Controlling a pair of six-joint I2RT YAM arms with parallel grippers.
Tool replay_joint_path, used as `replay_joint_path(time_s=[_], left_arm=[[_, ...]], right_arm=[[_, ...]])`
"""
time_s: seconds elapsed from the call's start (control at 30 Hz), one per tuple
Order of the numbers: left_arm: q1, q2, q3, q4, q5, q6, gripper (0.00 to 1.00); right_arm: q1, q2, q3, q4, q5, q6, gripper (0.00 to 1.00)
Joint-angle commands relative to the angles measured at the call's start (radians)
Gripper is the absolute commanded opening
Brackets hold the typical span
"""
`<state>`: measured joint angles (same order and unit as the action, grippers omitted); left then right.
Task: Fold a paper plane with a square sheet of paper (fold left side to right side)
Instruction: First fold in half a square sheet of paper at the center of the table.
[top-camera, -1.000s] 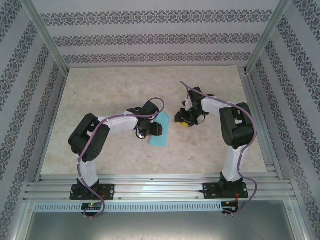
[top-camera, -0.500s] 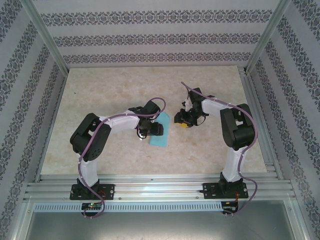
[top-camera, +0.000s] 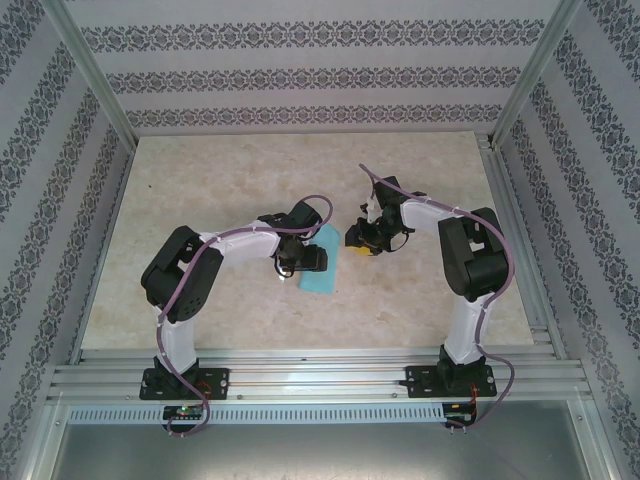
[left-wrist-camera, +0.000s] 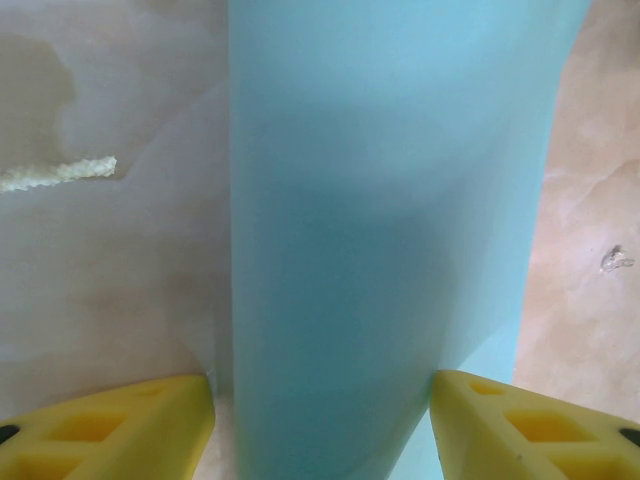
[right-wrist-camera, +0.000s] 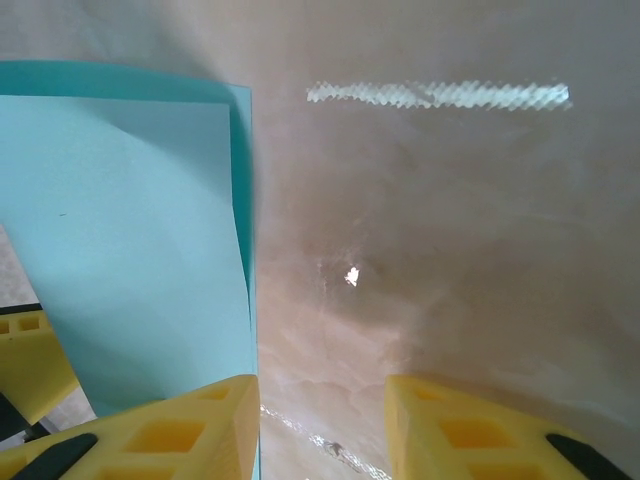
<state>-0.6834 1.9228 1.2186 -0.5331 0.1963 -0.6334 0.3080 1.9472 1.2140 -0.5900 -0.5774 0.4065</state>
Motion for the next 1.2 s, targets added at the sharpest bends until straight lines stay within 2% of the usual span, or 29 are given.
replay_joint_path(time_s=[0.0,0.7,1.17], left_arm=[[-0.044,0.117,-0.028,0.084,0.044,0.009,0.62],[-0.046,0.130,-0.025,0.088,0.045,0.005,0.62],[-0.050,0.140,-0.020,0.078,0.041,0.008,0.62]], right_arm=[[0.019,-0.029,-0.013,0.022,-0.020,0.019,0.37],[0.047,-0.026,-0.022,0.059,-0.037,0.055,0.33],[0.096,0.015,0.003,0.132,-0.081,0.124,0.12]])
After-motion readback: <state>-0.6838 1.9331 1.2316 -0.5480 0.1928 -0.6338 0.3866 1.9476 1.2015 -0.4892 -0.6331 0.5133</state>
